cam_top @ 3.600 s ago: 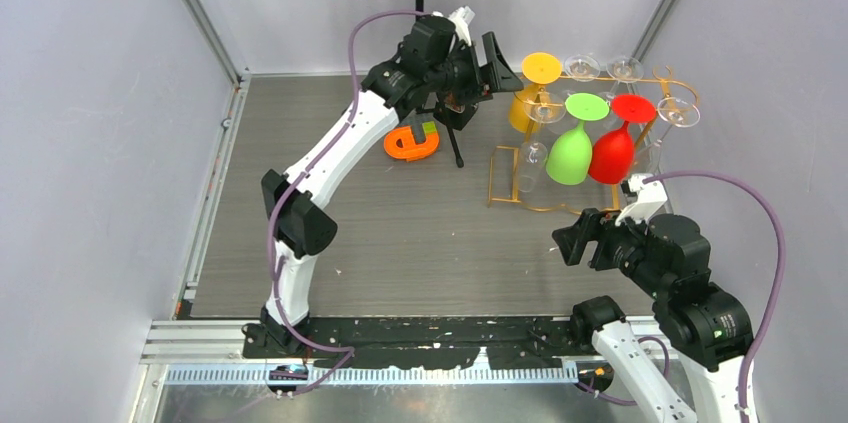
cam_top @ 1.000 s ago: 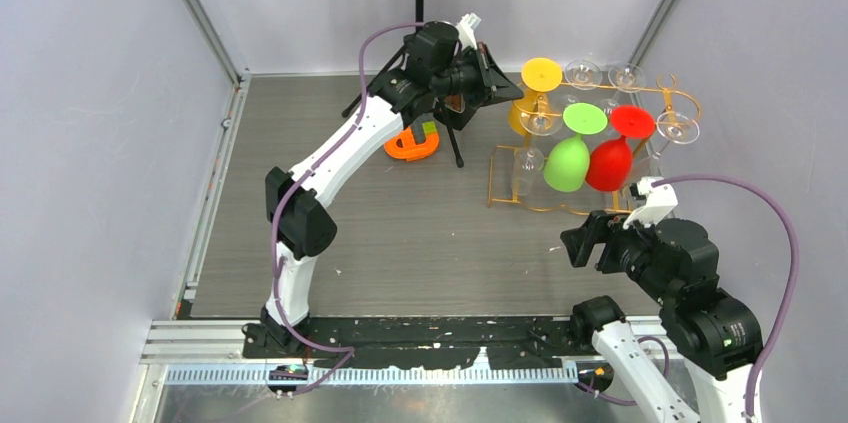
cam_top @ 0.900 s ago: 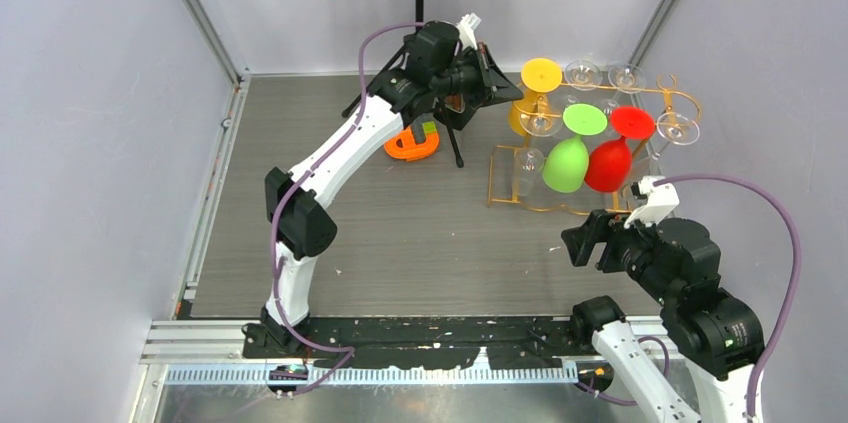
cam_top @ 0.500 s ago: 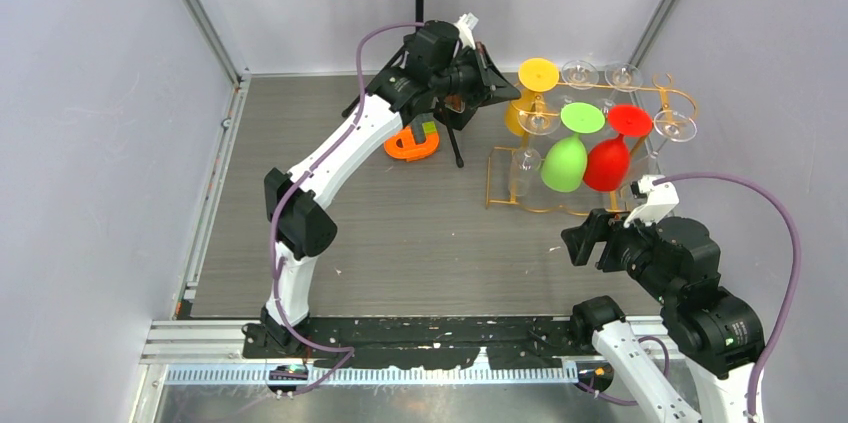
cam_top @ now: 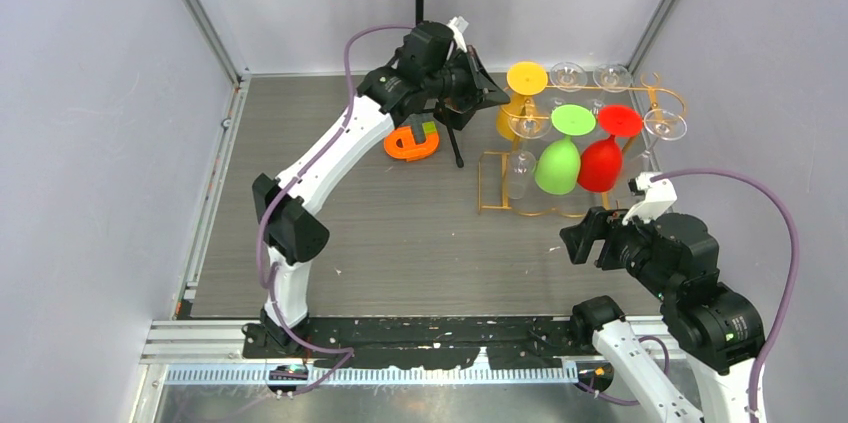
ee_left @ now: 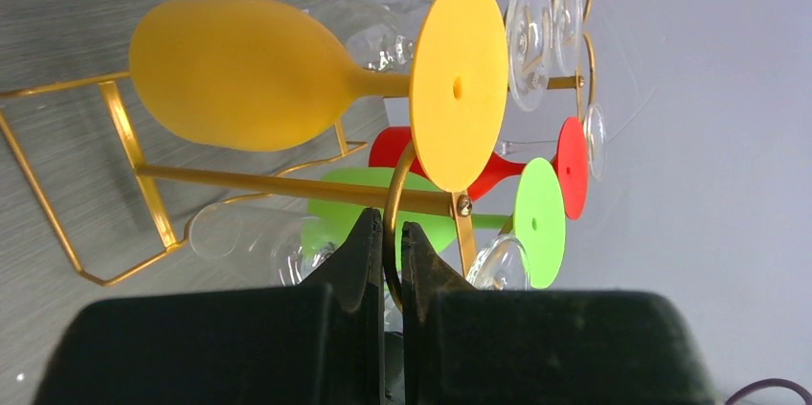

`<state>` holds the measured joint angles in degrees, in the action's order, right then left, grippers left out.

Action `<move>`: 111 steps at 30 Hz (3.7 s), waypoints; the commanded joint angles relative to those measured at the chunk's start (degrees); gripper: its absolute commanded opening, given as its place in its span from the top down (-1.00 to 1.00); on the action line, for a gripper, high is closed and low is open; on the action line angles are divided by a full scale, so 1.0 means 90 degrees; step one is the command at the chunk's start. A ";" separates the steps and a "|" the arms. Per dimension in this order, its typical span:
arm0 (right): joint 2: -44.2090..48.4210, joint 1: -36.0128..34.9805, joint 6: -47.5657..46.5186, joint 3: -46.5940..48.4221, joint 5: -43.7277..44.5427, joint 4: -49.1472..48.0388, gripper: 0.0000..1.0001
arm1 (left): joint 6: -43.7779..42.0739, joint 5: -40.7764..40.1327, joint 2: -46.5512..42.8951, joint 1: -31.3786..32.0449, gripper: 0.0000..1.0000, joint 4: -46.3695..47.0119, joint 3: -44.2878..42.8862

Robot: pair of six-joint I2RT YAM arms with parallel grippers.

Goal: Take the wine glass off the wine glass rack
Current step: Move the wine rack to the center of the board.

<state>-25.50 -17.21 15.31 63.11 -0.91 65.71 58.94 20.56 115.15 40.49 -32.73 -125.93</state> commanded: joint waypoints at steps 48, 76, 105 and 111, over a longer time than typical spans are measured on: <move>-0.1002 -0.0358 -0.0194 0.1353 0.0423 0.0576 -0.65 | -0.0257 -0.2495 -0.5843 -0.0274 1.00 0.0847 0.5362; -0.2845 -0.0345 0.0267 0.2652 0.2050 -0.0180 0.48 | -0.0815 -0.2551 -0.6769 -0.0481 1.00 0.0405 0.5834; -0.4157 0.0473 0.0262 0.2980 0.1173 -0.1200 0.66 | -0.0770 -0.1643 -0.6536 -0.0593 0.76 0.0746 0.6044; -0.4301 0.0624 0.0322 0.2938 0.0927 -0.1258 0.66 | -0.0782 -0.1585 -0.6500 -0.0595 0.57 0.0736 0.5976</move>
<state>-64.03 -12.53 17.21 89.67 9.96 57.34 52.56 3.62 57.36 35.11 -32.84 -70.83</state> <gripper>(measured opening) 0.173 0.190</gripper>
